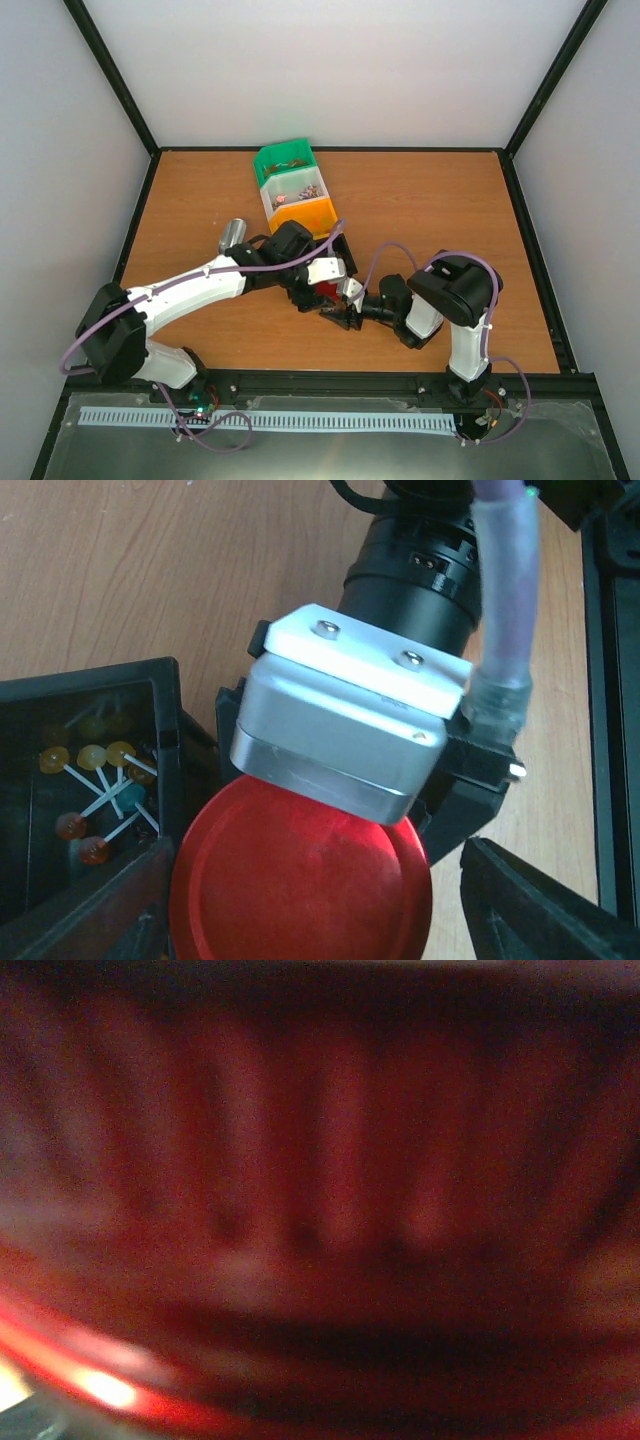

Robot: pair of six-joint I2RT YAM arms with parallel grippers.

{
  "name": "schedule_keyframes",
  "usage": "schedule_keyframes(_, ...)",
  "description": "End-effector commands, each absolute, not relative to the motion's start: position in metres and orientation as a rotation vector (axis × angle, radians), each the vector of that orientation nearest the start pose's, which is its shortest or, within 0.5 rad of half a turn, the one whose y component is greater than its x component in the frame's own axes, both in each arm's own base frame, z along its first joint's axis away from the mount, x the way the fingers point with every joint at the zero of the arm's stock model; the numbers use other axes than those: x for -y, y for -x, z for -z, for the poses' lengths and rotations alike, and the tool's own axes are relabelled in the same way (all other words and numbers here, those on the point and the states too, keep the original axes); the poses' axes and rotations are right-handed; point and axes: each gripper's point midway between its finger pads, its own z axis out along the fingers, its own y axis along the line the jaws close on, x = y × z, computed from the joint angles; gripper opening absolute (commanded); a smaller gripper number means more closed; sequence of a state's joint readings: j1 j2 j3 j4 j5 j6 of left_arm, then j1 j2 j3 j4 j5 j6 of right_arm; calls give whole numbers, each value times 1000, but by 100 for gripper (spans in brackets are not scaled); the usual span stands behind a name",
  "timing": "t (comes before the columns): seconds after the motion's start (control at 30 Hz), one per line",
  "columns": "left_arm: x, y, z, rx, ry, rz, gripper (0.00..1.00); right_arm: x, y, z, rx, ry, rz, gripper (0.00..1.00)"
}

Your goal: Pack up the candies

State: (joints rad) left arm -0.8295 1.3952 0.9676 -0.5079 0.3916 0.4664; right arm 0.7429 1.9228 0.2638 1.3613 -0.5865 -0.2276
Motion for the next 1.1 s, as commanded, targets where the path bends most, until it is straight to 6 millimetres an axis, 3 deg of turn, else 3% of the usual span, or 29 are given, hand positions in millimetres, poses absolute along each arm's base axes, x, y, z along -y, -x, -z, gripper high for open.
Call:
schedule_keyframes(0.0, 318, -198, -142, -1895, -1621, 646, 75, -316, -204, -65, -1378, 1216, -874, 50)
schedule_keyframes(0.2, 305, -191, -132, -1786, -1809, 573, 63, -316, -202, -66, -1373, 1223, -890, 50)
schedule_keyframes(0.4, 301, -180, -137, -1690, -1998, 737, 60, -317, -198, -68, -1359, 1230, -913, 50)
schedule_keyframes(0.5, 294, -161, -137, -1542, -2221, 840, 61, -317, -195, -69, -1357, 1230, -927, 50)
schedule_keyframes(0.63, 296, -171, -136, -1498, -2311, 805, 64, -317, -196, -70, -1358, 1228, -924, 50)
schedule_keyframes(0.7, 301, -179, -137, -1554, -2246, 777, 67, -317, -196, -70, -1358, 1227, -918, 50)
schedule_keyframes(0.73, 312, -199, -144, -1653, -2037, 711, 77, -316, -198, -69, -1361, 1223, -908, 50)
schedule_keyframes(0.8, 311, -208, -151, -1767, -1867, 679, 83, -316, -199, -69, -1363, 1219, -901, 50)
schedule_keyframes(0.97, 293, -212, -150, -1880, -1654, 595, 87, -316, -201, -68, -1373, 1209, -901, 50)
schedule_keyframes(1.07, 293, -211, -149, -1938, -1570, 599, 87, -317, -203, -68, -1375, 1200, -896, 50)
